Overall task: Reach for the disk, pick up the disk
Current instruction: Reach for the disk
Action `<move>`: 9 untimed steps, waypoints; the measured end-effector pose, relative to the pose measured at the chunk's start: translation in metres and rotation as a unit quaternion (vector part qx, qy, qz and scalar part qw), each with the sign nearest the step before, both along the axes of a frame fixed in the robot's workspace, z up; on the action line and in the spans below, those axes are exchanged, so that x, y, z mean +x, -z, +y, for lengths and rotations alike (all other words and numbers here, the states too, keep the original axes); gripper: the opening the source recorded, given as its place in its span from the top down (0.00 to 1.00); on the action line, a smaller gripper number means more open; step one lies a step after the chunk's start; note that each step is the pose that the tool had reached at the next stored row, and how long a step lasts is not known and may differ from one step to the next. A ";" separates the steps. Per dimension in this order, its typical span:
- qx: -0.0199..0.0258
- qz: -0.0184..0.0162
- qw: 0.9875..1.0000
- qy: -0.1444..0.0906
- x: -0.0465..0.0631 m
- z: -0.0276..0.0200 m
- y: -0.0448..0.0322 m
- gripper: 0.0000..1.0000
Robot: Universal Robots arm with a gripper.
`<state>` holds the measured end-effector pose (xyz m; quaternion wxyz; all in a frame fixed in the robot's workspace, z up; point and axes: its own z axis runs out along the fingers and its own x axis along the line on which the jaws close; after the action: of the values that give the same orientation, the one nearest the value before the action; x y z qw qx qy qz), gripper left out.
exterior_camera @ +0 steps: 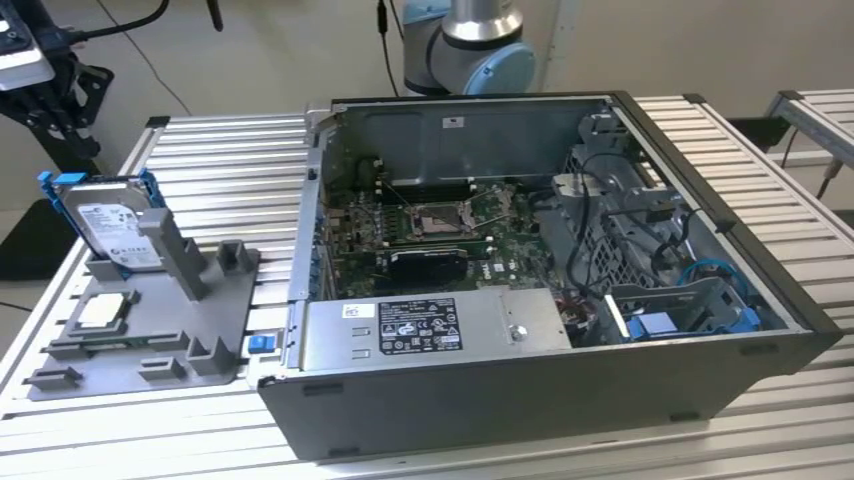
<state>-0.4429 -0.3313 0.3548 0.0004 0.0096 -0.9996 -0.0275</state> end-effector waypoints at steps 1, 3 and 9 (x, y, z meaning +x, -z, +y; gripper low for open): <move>0.000 0.000 1.000 0.000 0.000 0.0000 0.0000 1.00; 0.000 0.000 1.000 0.000 0.000 0.0003 0.0000 1.00; 0.000 -0.002 1.000 0.000 -0.020 -0.0067 0.0001 1.00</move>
<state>-0.4628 -0.3380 0.3548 -0.0020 0.0097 -0.9996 -0.0275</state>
